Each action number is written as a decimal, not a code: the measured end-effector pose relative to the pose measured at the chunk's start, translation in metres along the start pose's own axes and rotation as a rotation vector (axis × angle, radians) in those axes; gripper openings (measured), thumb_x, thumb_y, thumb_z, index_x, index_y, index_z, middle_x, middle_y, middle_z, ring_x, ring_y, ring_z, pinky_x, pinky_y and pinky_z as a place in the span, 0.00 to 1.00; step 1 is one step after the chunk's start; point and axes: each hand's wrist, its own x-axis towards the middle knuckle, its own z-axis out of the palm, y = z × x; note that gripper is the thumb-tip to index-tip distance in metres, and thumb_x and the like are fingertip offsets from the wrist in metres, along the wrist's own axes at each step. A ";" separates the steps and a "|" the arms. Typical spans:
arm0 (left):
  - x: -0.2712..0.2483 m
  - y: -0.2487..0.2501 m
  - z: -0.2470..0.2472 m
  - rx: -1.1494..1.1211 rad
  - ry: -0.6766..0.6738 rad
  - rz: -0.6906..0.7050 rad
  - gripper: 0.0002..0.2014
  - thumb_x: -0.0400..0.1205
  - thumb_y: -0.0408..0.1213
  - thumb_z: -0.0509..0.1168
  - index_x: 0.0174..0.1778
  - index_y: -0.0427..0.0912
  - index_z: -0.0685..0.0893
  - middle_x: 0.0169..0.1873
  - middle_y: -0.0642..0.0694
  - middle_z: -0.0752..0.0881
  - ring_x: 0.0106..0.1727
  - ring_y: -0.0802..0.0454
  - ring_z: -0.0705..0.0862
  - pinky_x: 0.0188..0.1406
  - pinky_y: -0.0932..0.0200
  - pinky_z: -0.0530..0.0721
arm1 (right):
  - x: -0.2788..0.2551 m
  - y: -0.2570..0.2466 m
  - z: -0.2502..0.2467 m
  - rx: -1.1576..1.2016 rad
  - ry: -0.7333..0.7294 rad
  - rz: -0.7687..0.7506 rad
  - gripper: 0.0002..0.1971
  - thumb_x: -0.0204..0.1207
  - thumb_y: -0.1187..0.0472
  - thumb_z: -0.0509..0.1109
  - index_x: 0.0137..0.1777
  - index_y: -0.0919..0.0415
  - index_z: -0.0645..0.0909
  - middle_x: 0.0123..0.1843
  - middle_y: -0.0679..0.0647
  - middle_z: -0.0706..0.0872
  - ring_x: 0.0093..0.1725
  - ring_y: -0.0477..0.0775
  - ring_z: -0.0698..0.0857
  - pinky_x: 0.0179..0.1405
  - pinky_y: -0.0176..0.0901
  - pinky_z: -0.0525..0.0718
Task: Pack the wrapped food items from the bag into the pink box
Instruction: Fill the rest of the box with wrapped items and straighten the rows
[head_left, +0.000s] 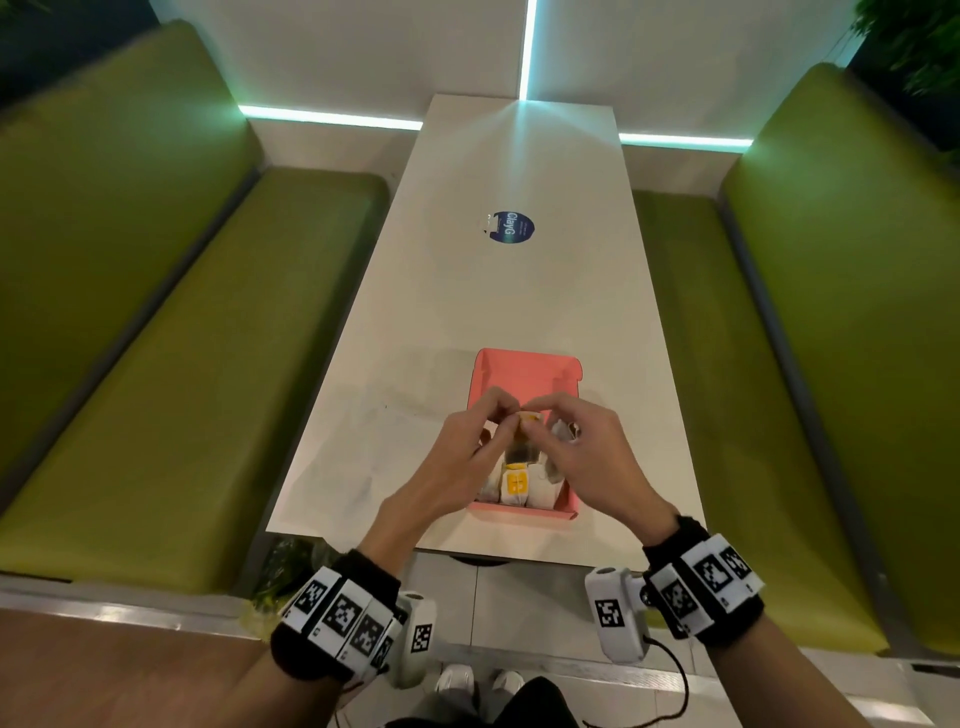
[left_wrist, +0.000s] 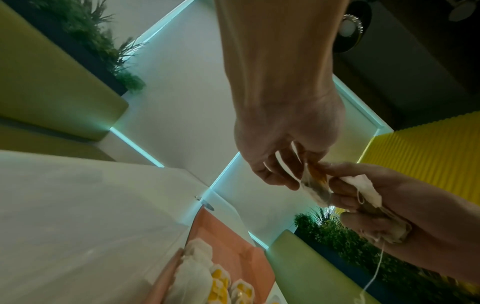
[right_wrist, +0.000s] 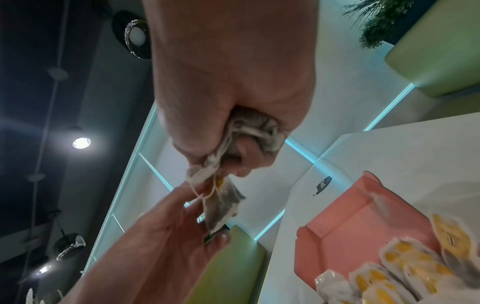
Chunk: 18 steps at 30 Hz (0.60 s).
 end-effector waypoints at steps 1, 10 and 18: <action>0.000 0.000 0.002 -0.054 0.012 -0.010 0.05 0.89 0.32 0.59 0.49 0.42 0.78 0.38 0.54 0.82 0.38 0.51 0.82 0.38 0.54 0.81 | 0.001 0.001 -0.001 -0.001 0.014 -0.001 0.02 0.80 0.58 0.74 0.50 0.52 0.87 0.34 0.51 0.86 0.28 0.49 0.85 0.29 0.37 0.83; -0.008 -0.015 0.024 -0.250 0.032 -0.138 0.07 0.84 0.31 0.69 0.53 0.41 0.79 0.43 0.50 0.87 0.45 0.52 0.88 0.42 0.57 0.84 | 0.005 0.004 -0.011 -0.037 -0.007 0.074 0.07 0.75 0.55 0.78 0.41 0.58 0.88 0.36 0.58 0.86 0.27 0.41 0.81 0.26 0.27 0.76; -0.019 -0.039 0.035 -0.010 -0.033 -0.202 0.13 0.81 0.35 0.72 0.51 0.54 0.76 0.47 0.54 0.85 0.48 0.57 0.86 0.41 0.67 0.80 | 0.007 0.031 -0.020 -0.387 -0.243 0.083 0.09 0.78 0.43 0.71 0.43 0.46 0.85 0.36 0.49 0.89 0.28 0.46 0.84 0.32 0.51 0.84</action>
